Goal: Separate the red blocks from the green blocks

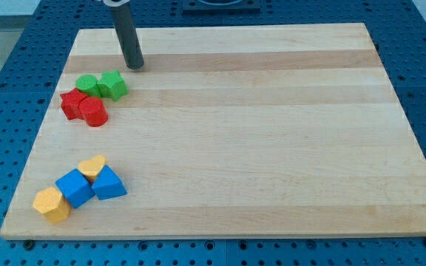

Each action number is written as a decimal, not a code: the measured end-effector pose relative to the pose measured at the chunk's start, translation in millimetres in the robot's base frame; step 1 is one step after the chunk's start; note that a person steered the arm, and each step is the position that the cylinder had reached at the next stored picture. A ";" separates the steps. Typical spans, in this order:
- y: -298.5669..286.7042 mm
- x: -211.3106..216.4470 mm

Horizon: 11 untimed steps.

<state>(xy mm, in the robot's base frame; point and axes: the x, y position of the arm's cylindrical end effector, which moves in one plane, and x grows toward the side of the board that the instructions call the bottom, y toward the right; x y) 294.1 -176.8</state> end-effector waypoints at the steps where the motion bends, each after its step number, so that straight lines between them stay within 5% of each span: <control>1: -100.4 -4.8; 4: -127.5 -1.9; 5: -105.1 62.4; 8: -99.9 102.8; 11: -61.7 99.9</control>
<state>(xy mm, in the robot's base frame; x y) 394.0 -238.5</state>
